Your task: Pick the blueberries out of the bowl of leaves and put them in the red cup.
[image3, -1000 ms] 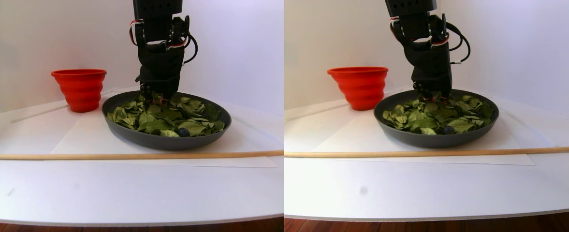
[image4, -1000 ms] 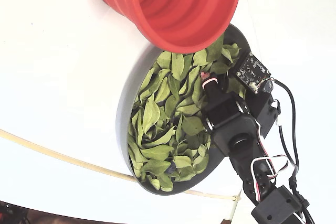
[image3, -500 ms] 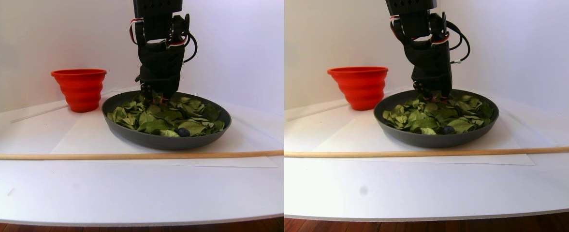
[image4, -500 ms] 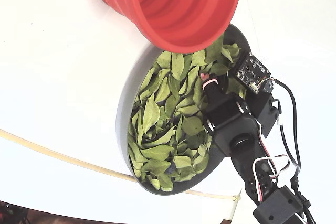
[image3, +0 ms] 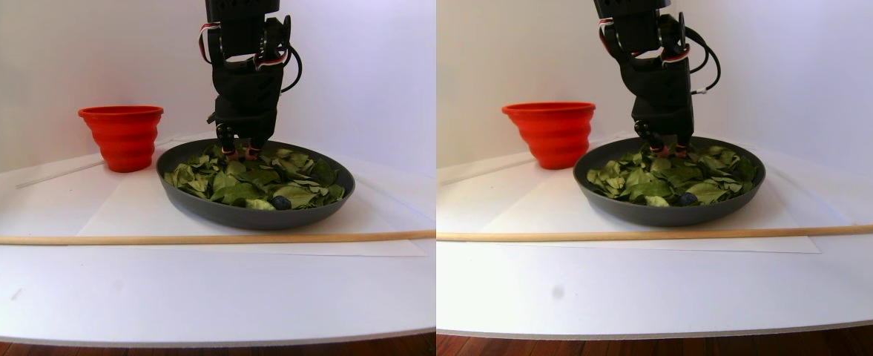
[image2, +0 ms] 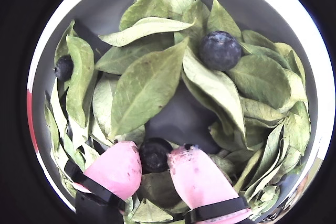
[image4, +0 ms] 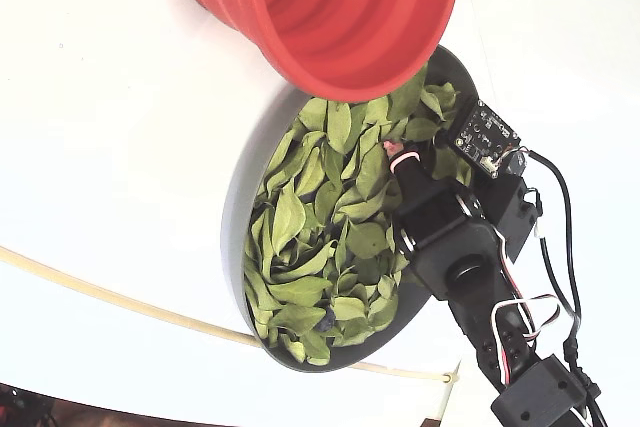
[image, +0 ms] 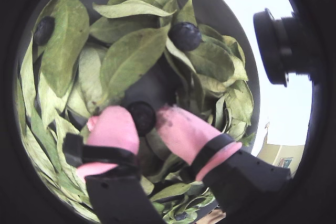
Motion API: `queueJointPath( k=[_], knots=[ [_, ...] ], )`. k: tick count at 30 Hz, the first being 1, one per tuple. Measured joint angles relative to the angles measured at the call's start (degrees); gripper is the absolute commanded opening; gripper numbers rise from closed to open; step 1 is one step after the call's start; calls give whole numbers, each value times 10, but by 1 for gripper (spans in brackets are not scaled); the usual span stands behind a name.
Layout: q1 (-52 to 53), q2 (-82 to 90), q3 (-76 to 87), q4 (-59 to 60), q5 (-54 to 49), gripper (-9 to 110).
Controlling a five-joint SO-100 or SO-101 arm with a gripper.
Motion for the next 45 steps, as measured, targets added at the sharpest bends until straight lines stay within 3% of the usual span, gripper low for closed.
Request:
queueJointPath(
  k=[45],
  knots=[
    [-51, 182, 76, 81, -23, 9]
  ],
)
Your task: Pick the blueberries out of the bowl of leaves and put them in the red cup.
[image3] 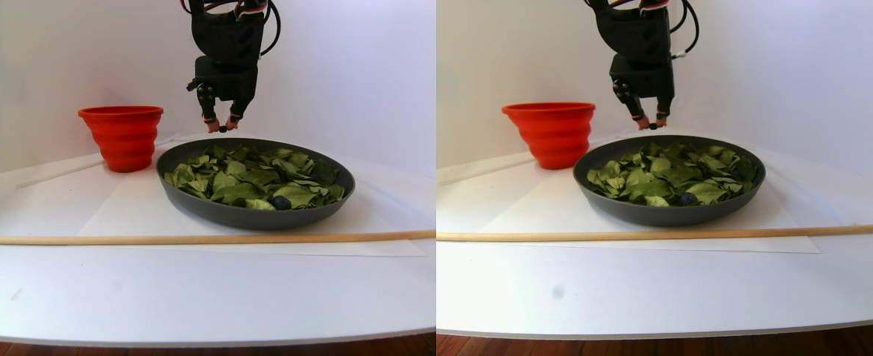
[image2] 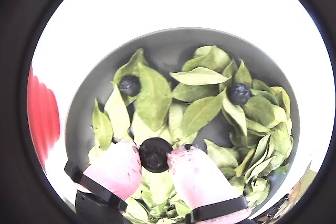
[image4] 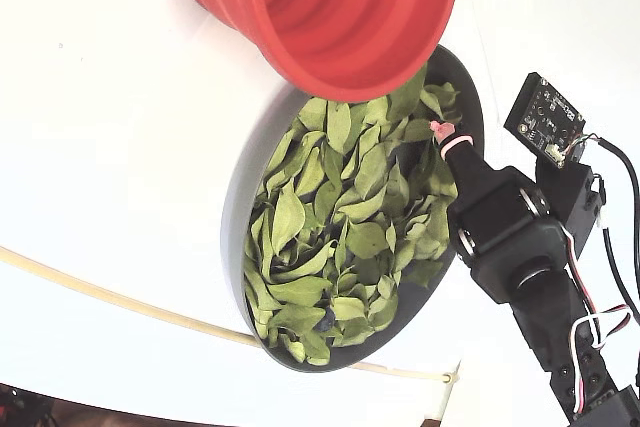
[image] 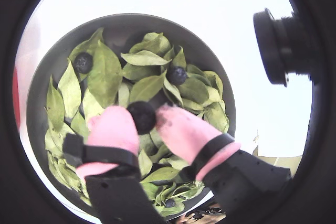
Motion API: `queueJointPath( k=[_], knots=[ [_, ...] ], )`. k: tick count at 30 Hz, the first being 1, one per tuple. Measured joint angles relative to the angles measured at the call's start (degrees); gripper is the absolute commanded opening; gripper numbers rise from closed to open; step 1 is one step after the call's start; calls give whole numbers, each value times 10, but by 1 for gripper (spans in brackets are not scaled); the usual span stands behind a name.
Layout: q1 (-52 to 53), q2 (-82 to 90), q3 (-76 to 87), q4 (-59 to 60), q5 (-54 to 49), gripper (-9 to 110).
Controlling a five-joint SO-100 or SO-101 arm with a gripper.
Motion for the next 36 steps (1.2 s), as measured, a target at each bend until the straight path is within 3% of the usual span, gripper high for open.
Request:
queueJointPath(
  k=[36],
  knots=[
    [-62, 85, 20, 66, -3, 9]
  ],
)
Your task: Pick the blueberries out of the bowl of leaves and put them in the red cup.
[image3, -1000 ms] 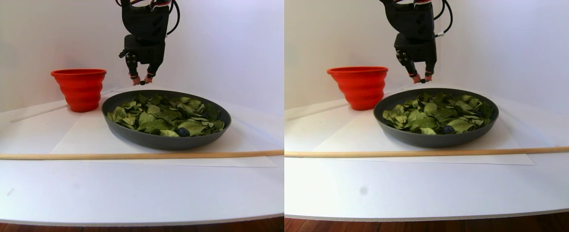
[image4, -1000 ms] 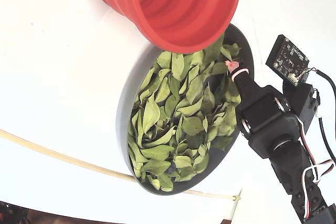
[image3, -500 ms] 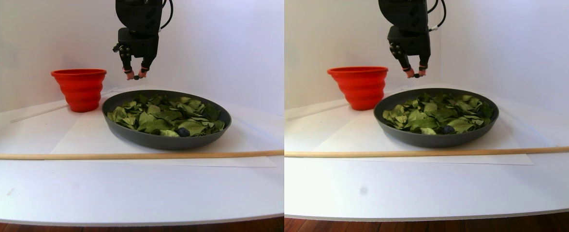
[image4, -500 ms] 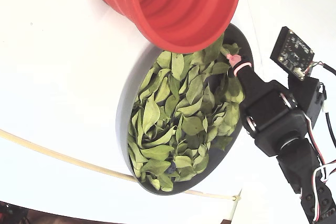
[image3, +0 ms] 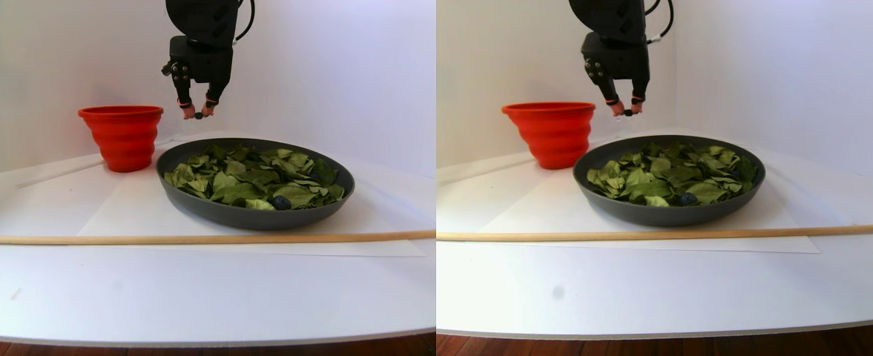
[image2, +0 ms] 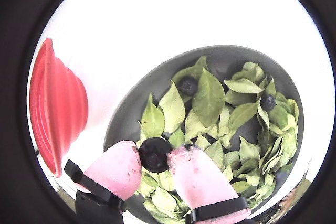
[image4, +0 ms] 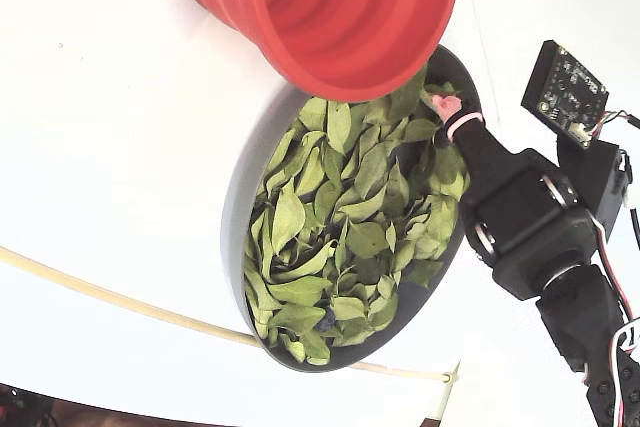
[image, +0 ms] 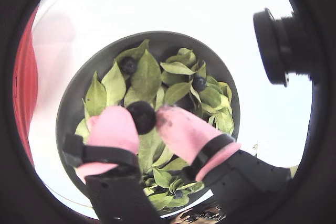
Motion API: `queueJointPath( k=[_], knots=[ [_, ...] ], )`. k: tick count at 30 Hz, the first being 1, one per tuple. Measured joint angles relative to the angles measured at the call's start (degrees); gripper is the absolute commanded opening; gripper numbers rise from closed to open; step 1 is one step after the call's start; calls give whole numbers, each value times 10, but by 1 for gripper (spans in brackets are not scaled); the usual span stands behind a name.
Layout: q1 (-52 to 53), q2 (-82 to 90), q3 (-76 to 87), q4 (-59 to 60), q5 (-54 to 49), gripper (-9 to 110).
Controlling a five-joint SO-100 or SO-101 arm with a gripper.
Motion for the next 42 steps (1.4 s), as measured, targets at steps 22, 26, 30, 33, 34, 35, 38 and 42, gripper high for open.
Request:
queueJointPath(
  k=[22, 26, 30, 33, 34, 35, 38, 42],
  knots=[
    [-40, 54, 18, 28, -7, 9],
    [-49, 76, 25, 30, -7, 9],
    [-62, 90, 35, 32, -7, 9],
    [-73, 92, 38, 32, -7, 9],
    [-76, 92, 38, 32, -7, 9],
    [-78, 92, 38, 32, -7, 9],
    [-87, 92, 38, 32, -7, 9],
    [-98, 92, 38, 32, -7, 9]
  ],
)
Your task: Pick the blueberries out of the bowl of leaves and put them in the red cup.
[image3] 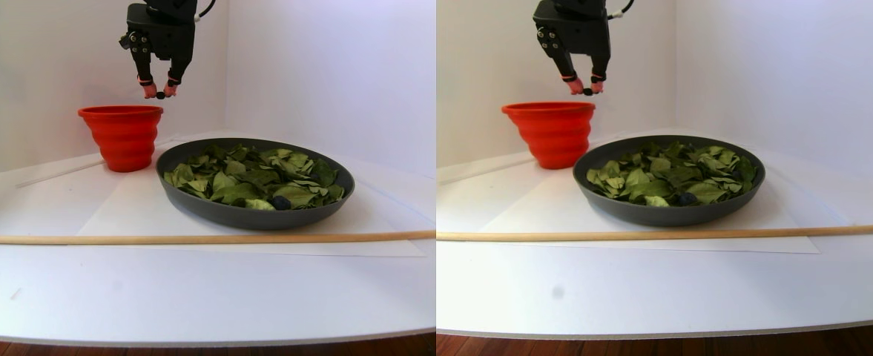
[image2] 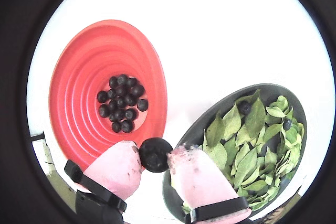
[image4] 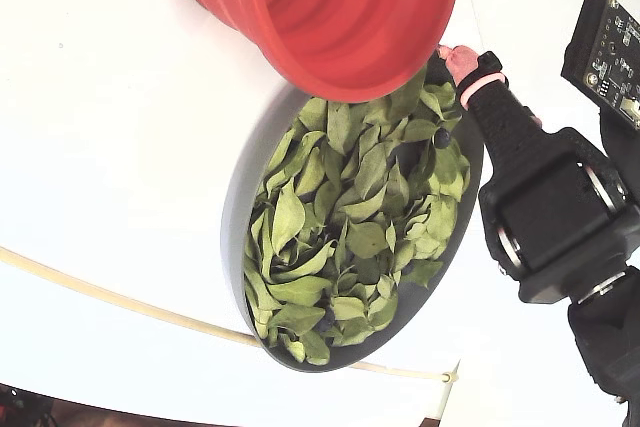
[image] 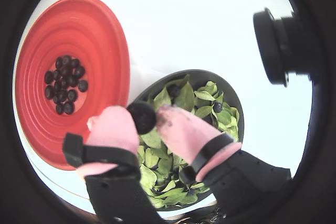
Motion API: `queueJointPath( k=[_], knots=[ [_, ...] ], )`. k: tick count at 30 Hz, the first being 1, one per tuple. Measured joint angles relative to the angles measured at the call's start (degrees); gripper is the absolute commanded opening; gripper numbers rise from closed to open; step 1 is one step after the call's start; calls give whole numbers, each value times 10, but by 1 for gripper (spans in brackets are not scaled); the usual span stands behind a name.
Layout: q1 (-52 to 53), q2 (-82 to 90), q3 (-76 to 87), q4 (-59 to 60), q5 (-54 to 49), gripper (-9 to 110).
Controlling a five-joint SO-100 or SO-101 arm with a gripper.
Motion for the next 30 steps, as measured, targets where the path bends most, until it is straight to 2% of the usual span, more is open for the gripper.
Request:
queueJointPath(
  k=[30],
  knots=[
    [-75, 0, 4, -60, 10, 10]
  ],
)
